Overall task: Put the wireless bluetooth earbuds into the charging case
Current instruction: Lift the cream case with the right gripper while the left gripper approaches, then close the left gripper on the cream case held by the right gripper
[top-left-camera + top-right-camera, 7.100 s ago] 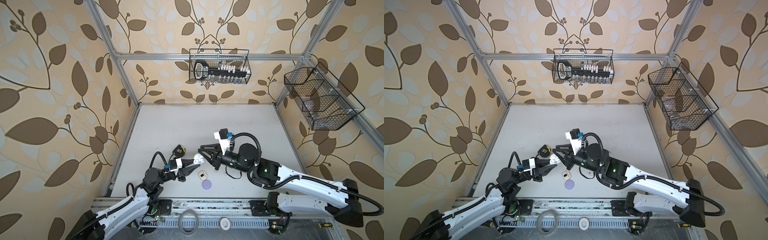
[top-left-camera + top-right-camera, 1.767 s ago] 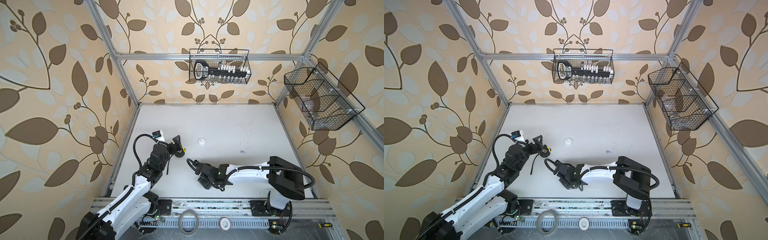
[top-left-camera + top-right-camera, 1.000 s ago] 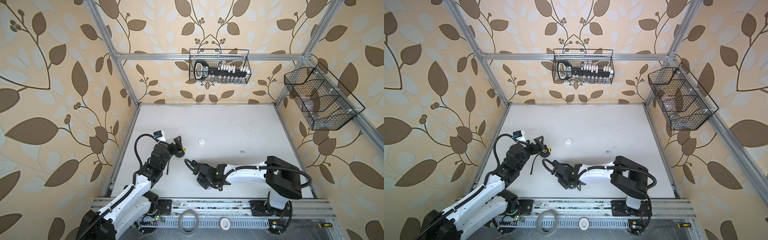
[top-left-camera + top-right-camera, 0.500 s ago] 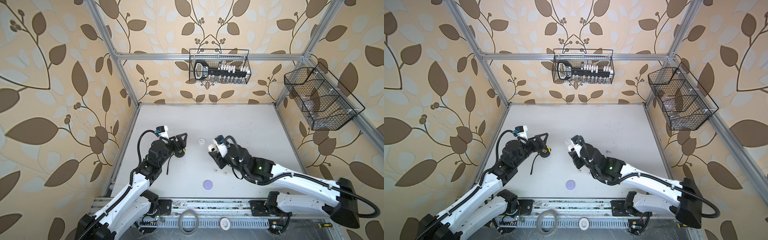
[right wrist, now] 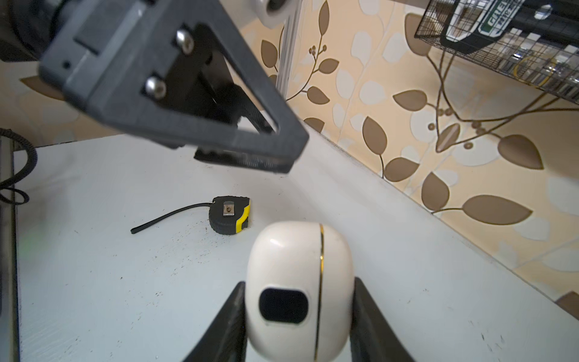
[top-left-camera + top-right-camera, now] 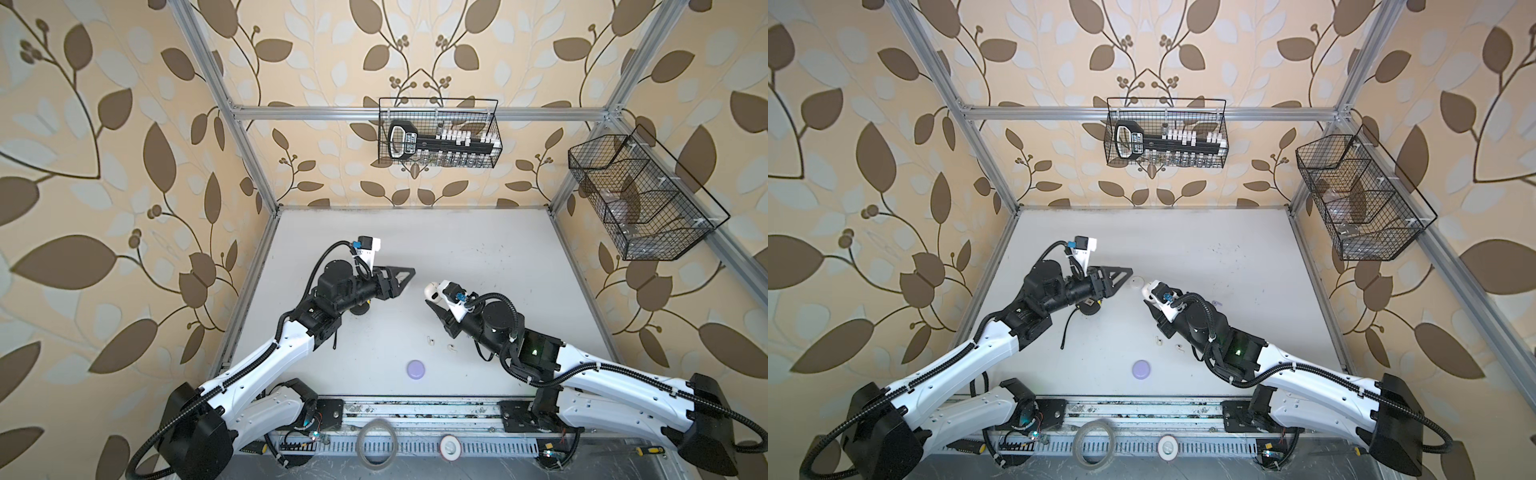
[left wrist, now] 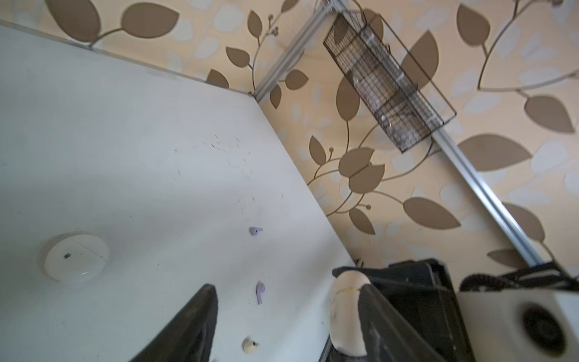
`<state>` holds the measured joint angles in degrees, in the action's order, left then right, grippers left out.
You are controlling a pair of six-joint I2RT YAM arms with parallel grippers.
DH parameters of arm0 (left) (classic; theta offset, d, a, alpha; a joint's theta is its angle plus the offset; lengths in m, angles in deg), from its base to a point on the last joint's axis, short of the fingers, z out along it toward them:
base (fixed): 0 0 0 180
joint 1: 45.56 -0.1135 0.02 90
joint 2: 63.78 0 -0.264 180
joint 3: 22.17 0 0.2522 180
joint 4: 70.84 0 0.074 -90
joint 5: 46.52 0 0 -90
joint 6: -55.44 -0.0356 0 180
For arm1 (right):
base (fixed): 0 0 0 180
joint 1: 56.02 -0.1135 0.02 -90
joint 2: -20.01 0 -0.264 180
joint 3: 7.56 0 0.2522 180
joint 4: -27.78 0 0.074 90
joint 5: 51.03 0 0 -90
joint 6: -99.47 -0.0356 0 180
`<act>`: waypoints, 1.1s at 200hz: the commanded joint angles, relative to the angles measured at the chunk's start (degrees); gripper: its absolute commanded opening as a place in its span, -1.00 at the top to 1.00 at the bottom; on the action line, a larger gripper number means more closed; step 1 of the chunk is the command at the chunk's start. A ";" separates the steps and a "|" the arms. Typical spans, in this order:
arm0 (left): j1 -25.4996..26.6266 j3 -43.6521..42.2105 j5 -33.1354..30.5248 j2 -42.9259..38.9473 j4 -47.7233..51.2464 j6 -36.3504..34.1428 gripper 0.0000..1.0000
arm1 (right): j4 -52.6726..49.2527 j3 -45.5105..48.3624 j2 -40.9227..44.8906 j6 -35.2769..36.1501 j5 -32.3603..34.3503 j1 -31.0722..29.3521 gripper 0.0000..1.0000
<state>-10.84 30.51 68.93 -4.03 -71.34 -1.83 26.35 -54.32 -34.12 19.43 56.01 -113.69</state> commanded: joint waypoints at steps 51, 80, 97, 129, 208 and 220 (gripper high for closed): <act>2.61 -10.39 1.93 -13.02 -8.28 -12.38 -0.38 | 10.96 8.72 7.06 12.24 0.41 -0.41 0.76; 4.03 -6.74 6.37 -10.55 -4.12 -15.49 -0.28 | 11.87 8.68 6.70 16.59 3.78 -3.97 0.76; 5.64 -6.65 7.32 -10.17 -4.28 -16.99 -0.27 | 12.35 8.65 6.34 18.68 4.95 -5.68 0.76; 7.15 -5.19 9.10 -9.24 -2.47 -18.70 -0.25 | 12.80 9.17 6.78 19.53 5.97 -5.87 0.76; 8.61 -0.75 6.97 -4.30 4.29 -21.21 -0.22 | 13.80 8.91 4.38 21.38 6.94 -7.42 0.76; 8.61 -0.35 7.48 -3.65 4.33 -21.12 -0.18 | 14.01 8.70 3.91 21.42 6.81 -7.52 0.76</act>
<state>-2.73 27.16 76.06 -8.16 -67.55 -21.17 37.81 -45.86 -29.40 39.03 61.73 -120.64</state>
